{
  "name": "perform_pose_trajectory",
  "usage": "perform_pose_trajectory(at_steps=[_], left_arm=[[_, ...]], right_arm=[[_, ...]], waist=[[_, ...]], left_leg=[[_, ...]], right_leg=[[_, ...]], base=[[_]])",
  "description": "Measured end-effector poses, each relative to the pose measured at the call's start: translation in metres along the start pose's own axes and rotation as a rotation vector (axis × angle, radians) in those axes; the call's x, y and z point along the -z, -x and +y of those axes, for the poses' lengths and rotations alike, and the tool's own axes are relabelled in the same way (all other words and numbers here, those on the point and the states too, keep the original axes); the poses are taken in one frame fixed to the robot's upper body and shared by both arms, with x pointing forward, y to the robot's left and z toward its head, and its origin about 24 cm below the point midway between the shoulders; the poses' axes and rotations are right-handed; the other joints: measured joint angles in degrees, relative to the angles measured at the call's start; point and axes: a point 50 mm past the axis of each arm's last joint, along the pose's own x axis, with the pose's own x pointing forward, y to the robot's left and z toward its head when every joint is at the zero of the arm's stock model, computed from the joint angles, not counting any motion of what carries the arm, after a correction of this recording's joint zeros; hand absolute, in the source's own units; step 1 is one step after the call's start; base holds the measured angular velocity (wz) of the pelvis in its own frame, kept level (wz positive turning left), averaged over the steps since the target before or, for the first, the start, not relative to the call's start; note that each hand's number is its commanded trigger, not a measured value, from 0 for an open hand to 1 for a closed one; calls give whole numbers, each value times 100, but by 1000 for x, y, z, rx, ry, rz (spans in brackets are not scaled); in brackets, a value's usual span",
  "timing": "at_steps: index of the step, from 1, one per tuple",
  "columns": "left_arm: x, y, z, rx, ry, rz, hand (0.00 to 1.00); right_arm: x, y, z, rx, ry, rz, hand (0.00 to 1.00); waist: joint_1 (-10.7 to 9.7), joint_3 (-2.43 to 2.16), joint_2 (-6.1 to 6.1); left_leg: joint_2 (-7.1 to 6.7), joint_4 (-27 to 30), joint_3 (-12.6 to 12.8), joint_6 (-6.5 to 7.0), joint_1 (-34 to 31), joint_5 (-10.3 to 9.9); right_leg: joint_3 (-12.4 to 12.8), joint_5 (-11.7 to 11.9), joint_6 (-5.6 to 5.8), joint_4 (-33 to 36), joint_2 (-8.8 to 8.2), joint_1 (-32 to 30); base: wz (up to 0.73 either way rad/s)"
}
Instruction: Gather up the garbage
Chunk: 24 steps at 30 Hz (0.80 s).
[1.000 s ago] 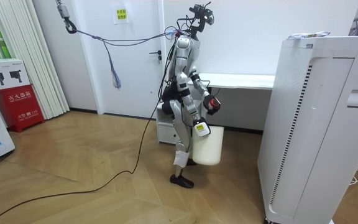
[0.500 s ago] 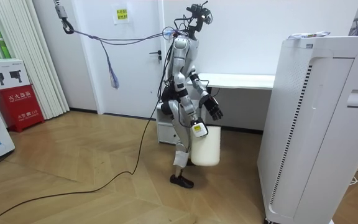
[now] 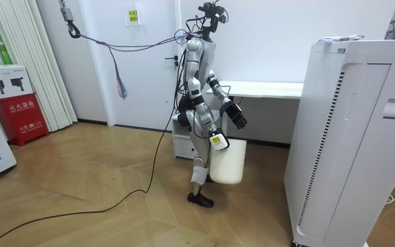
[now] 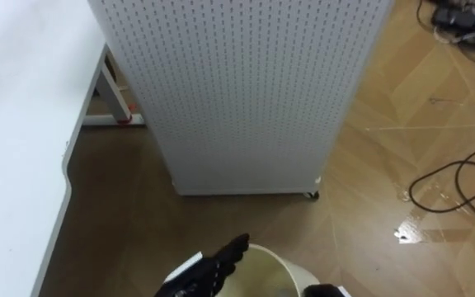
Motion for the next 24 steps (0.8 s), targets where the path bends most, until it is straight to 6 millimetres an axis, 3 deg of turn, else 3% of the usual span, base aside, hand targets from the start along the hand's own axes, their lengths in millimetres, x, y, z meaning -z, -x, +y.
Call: perform_pose_trajectory(at_steps=[8,10,16,19,21,24], left_arm=[[-48,1,4,-30,-48,-220,0],[-58,12,9,-93,-57,-283,0],[-85,40,25,-274,-73,-430,0],[-89,44,29,-330,-128,-440,0],[-93,45,29,-354,-169,-449,0],[-102,49,31,-415,-221,-483,0]], right_arm=[[16,9,-6,26,-21,3,100],[23,15,-10,45,-48,-6,100],[38,23,-6,45,-76,5,100],[39,23,-5,37,-72,7,100],[39,23,-5,36,-75,6,100],[42,24,-4,40,-76,13,100]], waist=[[-157,-98,22],[-158,-138,-6],[-109,-182,-170],[-121,-184,-240],[-122,-179,-303],[88,-183,-341]], left_leg=[[-98,-471,61,-39,919,3],[-108,-684,140,-80,1277,-11],[-89,-1101,474,-230,2124,-62],[-74,-1243,526,-287,2381,-88],[-56,-1261,519,-322,2418,-108],[53,-1151,400,-423,2511,-237]], right_leg=[[11,7,36,-411,-13,845],[17,5,41,-607,0,1151],[24,-10,-3,-834,56,1723],[-261,-19,-28,-935,28,1931],[-313,-28,-43,-990,42,1976],[-520,-2,-102,-1016,121,2056]], base=[[-3],[-18],[-32],[-14],[-4],[-33]])
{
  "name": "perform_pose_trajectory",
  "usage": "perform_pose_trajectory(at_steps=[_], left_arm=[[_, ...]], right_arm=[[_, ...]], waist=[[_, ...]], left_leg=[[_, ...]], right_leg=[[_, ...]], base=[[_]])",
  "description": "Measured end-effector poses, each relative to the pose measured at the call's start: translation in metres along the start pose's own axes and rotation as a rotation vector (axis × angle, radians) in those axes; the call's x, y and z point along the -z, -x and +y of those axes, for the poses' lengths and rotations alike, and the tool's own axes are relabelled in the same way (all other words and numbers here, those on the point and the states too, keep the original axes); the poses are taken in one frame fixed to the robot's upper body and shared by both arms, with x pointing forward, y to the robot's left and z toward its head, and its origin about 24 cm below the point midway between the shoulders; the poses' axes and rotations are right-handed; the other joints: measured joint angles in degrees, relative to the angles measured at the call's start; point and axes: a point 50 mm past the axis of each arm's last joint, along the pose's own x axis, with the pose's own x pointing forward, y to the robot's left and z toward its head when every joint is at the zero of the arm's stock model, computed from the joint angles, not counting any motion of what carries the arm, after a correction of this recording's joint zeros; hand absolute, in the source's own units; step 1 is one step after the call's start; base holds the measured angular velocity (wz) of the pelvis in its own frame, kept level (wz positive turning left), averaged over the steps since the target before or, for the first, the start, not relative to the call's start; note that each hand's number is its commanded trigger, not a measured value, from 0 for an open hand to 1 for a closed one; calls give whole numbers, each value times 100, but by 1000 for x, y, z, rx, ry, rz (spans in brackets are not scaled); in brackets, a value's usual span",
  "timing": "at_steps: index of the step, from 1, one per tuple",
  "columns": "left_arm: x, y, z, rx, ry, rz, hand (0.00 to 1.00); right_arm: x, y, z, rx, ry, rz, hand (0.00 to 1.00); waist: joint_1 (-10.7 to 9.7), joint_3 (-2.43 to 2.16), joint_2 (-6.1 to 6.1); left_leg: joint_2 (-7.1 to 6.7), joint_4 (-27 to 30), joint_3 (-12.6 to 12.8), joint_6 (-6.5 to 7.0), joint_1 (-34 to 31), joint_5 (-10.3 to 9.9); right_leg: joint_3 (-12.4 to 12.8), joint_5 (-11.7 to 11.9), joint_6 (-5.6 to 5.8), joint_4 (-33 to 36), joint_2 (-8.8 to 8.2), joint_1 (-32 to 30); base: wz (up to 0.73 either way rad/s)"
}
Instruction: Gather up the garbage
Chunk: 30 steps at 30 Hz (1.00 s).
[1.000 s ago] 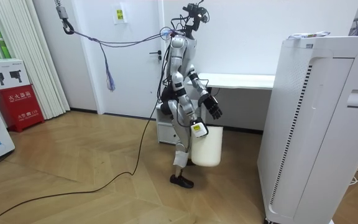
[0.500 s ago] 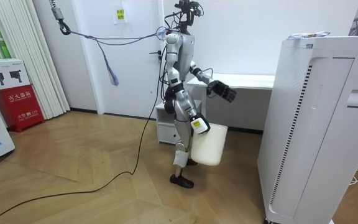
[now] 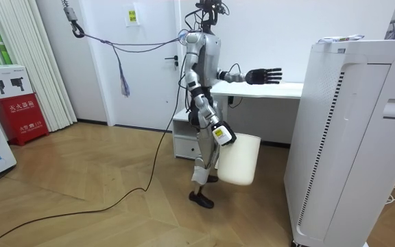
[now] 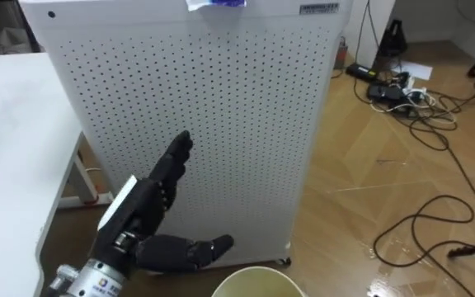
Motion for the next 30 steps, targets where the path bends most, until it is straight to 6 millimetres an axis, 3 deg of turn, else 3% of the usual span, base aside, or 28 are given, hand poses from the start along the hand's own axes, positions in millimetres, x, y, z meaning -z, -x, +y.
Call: perform_pose_trajectory(at_steps=[2,4,7,10,20,24,26,27,28,29,30], left_arm=[[-7,0,8,-67,-39,-31,0],[-13,-1,16,-116,-86,-59,0],[-21,1,27,-185,-140,-109,0],[-28,5,33,-235,-175,-145,0],[-40,7,45,-385,-353,-217,0],[-43,10,57,-459,-417,-235,0],[-45,11,57,-479,-439,-254,0],[-46,11,57,-482,-447,-268,0],[-47,11,54,-480,-444,-287,0],[-49,10,53,-482,-439,-301,0],[-51,9,51,-485,-430,-324,0]], right_arm=[[0,0,1,-7,16,-4,100],[2,1,3,-15,34,-10,100],[2,2,1,-15,48,-12,100],[1,2,-1,-11,47,-18,100],[11,7,-5,-16,51,6,100],[14,8,-2,-48,97,18,100],[14,8,-2,-51,96,19,100],[15,8,-2,-48,95,20,100],[16,9,-3,-40,93,23,100],[16,9,-3,-37,92,23,100],[17,9,-5,-22,95,30,100]], waist=[[121,10,21],[134,19,36],[255,45,81],[247,39,95],[259,13,132],[313,18,141],[259,26,182],[225,73,162],[219,75,162],[219,84,181],[250,97,178]], left_leg=[[51,127,-511,-112,145,-149],[27,111,-762,-147,255,-170],[30,-4,-882,-169,484,-182],[-4,-184,-1148,-213,562,-157],[-1,-138,-1314,-248,589,-133],[41,488,-1356,-249,493,-135],[58,858,-1515,-248,352,-135],[23,1274,-1725,-268,93,-152],[-134,1257,-1972,-250,-179,-190],[-190,1165,-2050,-259,-347,-182],[-351,888,-2098,-296,-661,-101]], right_leg=[[-131,-10,-77,-9,104,162],[-124,-9,-94,-59,165,279],[-121,-19,-154,-79,232,364],[-141,-40,-190,-88,252,360],[-325,-68,-214,-167,238,459],[-340,-180,-311,-68,221,568],[-292,-210,-349,-68,203,711],[-252,-249,-362,-63,189,786],[-168,-288,-376,-58,164,790],[-134,-335,-402,-52,153,787],[0,-403,-320,-24,140,774]], base=[[-56],[-24],[-39],[-13],[6],[-15],[13],[35],[38],[23],[0]])
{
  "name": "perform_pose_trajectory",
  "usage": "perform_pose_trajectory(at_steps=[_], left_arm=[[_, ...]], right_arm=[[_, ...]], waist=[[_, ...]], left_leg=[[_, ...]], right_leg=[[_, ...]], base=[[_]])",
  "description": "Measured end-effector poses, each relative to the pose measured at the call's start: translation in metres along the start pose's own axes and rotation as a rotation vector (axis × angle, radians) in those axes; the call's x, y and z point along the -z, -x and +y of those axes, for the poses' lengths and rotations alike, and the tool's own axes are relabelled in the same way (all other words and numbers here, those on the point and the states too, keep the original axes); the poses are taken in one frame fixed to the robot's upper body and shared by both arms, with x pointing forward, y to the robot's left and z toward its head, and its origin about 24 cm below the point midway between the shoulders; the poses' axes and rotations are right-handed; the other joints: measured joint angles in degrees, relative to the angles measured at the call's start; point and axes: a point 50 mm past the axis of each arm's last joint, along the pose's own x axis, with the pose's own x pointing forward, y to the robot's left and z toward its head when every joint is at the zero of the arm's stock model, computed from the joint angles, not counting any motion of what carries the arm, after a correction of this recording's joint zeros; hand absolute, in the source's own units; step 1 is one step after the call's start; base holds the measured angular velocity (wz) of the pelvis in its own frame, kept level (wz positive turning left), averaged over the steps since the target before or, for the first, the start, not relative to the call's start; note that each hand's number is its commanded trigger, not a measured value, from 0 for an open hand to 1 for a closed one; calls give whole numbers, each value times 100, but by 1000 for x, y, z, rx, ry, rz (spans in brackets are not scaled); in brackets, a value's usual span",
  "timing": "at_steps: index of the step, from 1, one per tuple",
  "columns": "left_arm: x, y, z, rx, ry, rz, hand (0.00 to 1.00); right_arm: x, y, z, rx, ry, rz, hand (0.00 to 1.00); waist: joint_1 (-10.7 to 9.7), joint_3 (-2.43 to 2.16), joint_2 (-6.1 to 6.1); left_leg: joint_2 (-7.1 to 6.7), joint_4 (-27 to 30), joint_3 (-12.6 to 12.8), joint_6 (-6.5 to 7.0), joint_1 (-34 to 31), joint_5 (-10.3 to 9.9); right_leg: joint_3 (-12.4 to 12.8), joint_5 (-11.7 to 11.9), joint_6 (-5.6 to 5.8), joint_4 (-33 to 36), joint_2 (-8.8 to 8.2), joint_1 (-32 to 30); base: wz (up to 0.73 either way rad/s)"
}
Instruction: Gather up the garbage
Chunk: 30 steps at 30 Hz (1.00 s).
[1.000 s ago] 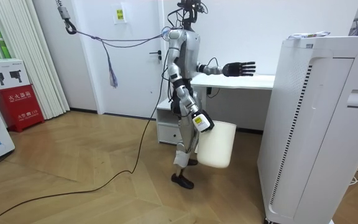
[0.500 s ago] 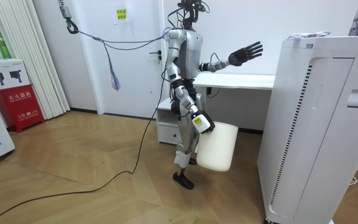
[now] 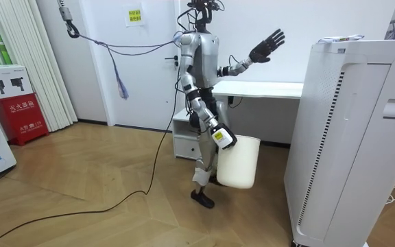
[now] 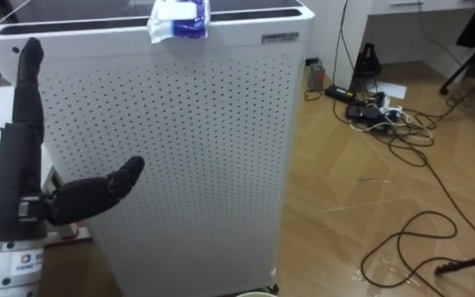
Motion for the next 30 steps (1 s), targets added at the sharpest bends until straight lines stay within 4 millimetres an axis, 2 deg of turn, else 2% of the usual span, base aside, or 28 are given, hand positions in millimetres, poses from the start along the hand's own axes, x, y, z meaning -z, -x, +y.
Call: perform_pose_trajectory(at_steps=[1,2,3,4,5,6,7,9,11,13,14,16,17,19,20,21,22,23,24,26,27,28,30], left_arm=[[-2,0,0,-12,-3,-20,0],[-3,0,0,-17,-4,-31,0],[-4,1,1,-24,-9,-49,0],[-5,1,2,-25,-28,-62,0],[-5,1,2,-25,-35,-66,0],[-5,1,1,-25,-47,-75,0],[-5,3,1,-22,-52,-71,0],[-5,4,2,-23,-54,-68,0],[-5,4,2,-22,-56,-71,0],[-8,3,3,-13,-78,-99,0],[-10,2,3,-12,-82,-109,0],[-18,-2,4,-18,-93,-158,0],[-19,-4,3,-17,-98,-170,0],[-23,-10,1,-24,-107,-212,0],[-24,-11,1,-30,-105,-224,0],[-26,-13,1,-35,-97,-246,0],[-28,-15,1,-36,-91,-265,0],[-29,-15,1,-41,-89,-270,0],[-29,-16,1,-52,-86,-274,0],[-29,-16,2,-52,-88,-274,0],[-29,-16,2,-55,-88,-273,0],[-28,-14,0,-48,-85,-263,0],[-30,-15,-1,-44,-87,-275,0]], right_arm=[[3,1,-3,14,6,12,100],[4,1,-3,16,8,16,100],[6,2,-1,8,14,25,100],[8,2,2,-2,16,31,100],[9,3,2,-6,14,33,100],[10,3,3,-9,14,34,100],[11,4,2,-7,14,36,100],[11,4,4,-11,10,38,100],[11,4,4,-11,11,37,100],[14,5,4,-9,11,45,100],[15,5,4,-9,9,49,100],[14,5,6,-18,25,47,100],[14,5,6,-17,27,47,100],[13,5,4,-2,29,46,100],[13,5,3,0,31,45,100],[13,5,3,1,31,44,100],[13,5,3,0,32,44,100],[13,5,4,-3,33,44,100],[11,4,5,-14,33,38,100],[11,4,6,-30,32,37,100],[10,4,7,-37,31,31,100],[10,5,8,-42,30,29,100],[4,3,9,-52,36,4,100]], waist=[[110,-3,15],[160,1,45],[243,-13,75],[245,-69,106],[241,-79,73],[299,-70,-2],[319,-72,-22],[313,-79,-108],[308,-82,-138],[292,-77,-139],[295,-81,-143],[305,-89,-204],[294,-88,-216],[282,-75,-163],[291,-52,-152],[289,-56,-70],[272,-56,9],[276,-58,38],[234,-53,92],[140,-27,66],[113,-24,31],[39,-54,61],[23,-80,87]], left_leg=[[-115,-460,-2,-10,-245,286],[-114,-691,-2,27,-332,494],[-79,-864,-35,65,-439,867],[-78,-863,-2,156,-414,1075],[-96,-873,32,176,-401,1105],[-125,-878,113,173,-367,1154],[-124,-830,127,216,-367,1313],[-190,-645,125,390,-372,1179],[-235,-492,136,440,-364,1006],[-287,-181,171,532,-358,718],[-308,-128,183,544,-357,640],[-537,28,218,612,-300,378],[-616,29,223,651,-256,344],[-731,99,368,813,-85,195],[-733,151,369,836,-61,127],[-731,184,349,885,24,39],[-722,161,292,918,122,-27],[-718,123,253,920,159,-36],[-697,16,189,925,228,-22],[-694,-80,59,935,281,4],[-702,-105,-12,906,294,-18],[-691,-185,-190,870,344,-18],[-629,-382,-287,813,403,20]], right_leg=[[121,-73,50,84,-15,-18],[124,-108,68,127,-11,-43],[104,-224,99,286,-14,-57],[19,-329,164,390,-38,-54],[-42,-361,198,406,-62,-47],[-62,-407,258,444,-144,-44],[-43,-436,315,451,-170,-27],[-61,-508,302,482,-237,37],[-78,-559,329,458,-295,142],[-144,-691,393,490,-385,301],[-135,-742,419,528,-414,321],[-149,-1022,555,999,-694,288],[-174,-1070,608,1193,-781,252],[-223,-968,639,2318,-1068,-102],[-207,-879,646,2536,-1089,-166],[-224,-674,665,2877,-1141,-300],[-220,-616,695,3088,-1144,-406],[-220,-702,701,2999,-1105,-446],[-202,-908,662,2661,-1001,-550],[-210,-884,631,1802,-815,-644],[-179,-424,569,1171,-679,-696],[-215,-232,524,922,-569,-613],[-345,-111,487,598,-459,-402]], base=[[-15],[-34],[-25],[-16],[-4],[-8],[-11],[4],[7],[2],[-5],[0],[7],[-2],[-4],[0],[0],[5],[29],[43],[50],[42],[25]])
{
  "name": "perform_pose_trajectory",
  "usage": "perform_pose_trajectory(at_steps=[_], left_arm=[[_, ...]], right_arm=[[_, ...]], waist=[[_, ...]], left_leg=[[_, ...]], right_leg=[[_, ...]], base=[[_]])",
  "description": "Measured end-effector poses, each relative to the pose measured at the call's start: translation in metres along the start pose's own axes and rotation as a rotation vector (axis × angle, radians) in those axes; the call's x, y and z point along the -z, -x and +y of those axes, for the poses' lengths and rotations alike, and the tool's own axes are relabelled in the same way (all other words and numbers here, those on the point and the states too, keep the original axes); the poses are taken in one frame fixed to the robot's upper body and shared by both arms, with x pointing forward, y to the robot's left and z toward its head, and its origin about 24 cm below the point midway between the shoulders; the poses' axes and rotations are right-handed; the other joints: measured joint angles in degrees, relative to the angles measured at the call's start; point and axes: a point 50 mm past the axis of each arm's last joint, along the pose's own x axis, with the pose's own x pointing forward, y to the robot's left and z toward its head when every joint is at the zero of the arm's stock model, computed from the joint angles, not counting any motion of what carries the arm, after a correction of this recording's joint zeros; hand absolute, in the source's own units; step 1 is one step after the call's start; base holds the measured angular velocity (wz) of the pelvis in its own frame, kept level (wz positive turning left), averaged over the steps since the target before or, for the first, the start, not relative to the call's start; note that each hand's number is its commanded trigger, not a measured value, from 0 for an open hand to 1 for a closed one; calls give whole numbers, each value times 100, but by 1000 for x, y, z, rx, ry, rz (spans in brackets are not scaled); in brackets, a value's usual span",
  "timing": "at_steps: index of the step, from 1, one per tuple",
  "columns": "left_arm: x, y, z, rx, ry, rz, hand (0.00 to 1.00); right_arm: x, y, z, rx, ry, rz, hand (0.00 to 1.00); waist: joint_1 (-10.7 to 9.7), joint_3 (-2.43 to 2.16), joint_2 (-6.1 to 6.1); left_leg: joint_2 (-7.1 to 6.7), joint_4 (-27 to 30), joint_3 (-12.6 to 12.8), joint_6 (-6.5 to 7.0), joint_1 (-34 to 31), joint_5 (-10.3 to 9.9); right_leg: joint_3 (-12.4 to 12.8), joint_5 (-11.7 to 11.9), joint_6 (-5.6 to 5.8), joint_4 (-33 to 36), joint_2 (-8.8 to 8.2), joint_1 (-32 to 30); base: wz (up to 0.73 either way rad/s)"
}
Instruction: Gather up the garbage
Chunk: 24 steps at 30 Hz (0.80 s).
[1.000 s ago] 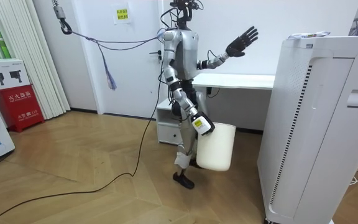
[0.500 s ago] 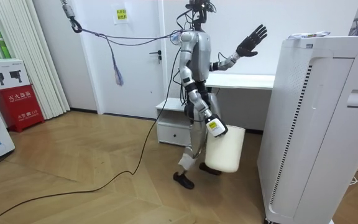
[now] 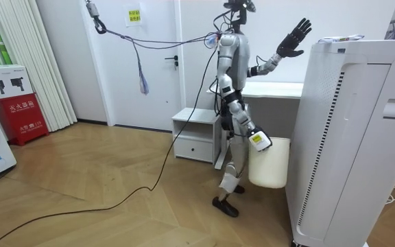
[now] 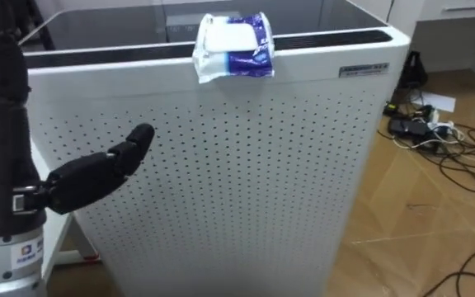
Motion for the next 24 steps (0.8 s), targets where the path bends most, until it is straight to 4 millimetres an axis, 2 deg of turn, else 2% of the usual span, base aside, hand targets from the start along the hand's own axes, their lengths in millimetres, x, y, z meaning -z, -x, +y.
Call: perform_pose_trajectory(at_steps=[3,7,14,18,21,24], left_arm=[[-4,-1,-1,11,-16,-27,0],[-7,-5,-2,23,-51,-60,0],[-22,-14,3,19,-73,-130,0],[-25,-11,-2,89,-67,-147,0],[-24,-8,-6,145,-69,-136,0],[-24,-6,-8,210,-73,-142,0]], right_arm=[[-4,-1,2,-9,2,-14,100],[-3,-1,2,-13,0,-14,100],[-8,-1,2,-17,3,-37,100],[-15,-2,1,-38,30,-61,100],[-14,-1,-1,-54,66,-54,100],[-14,-1,-1,-67,94,-52,100]], waist=[[8,0,-49],[-16,-1,-41],[-30,-3,-13],[-51,16,81],[-121,-5,199],[-200,-19,225]], left_leg=[[73,-218,-74,-42,189,30],[127,-461,-71,-56,408,37],[151,-651,-58,-79,545,51],[171,-801,45,-82,718,53],[183,-882,93,-82,745,53],[199,-927,123,-87,775,56]], right_leg=[[-36,54,-24,-396,110,269],[-10,103,-36,-780,205,539],[4,130,-44,-1061,256,703],[148,143,-38,-1175,288,824],[157,177,-30,-1261,304,854],[178,177,-30,-1263,319,854]], base=[[8],[-2],[-1],[-9],[-5],[-2]])
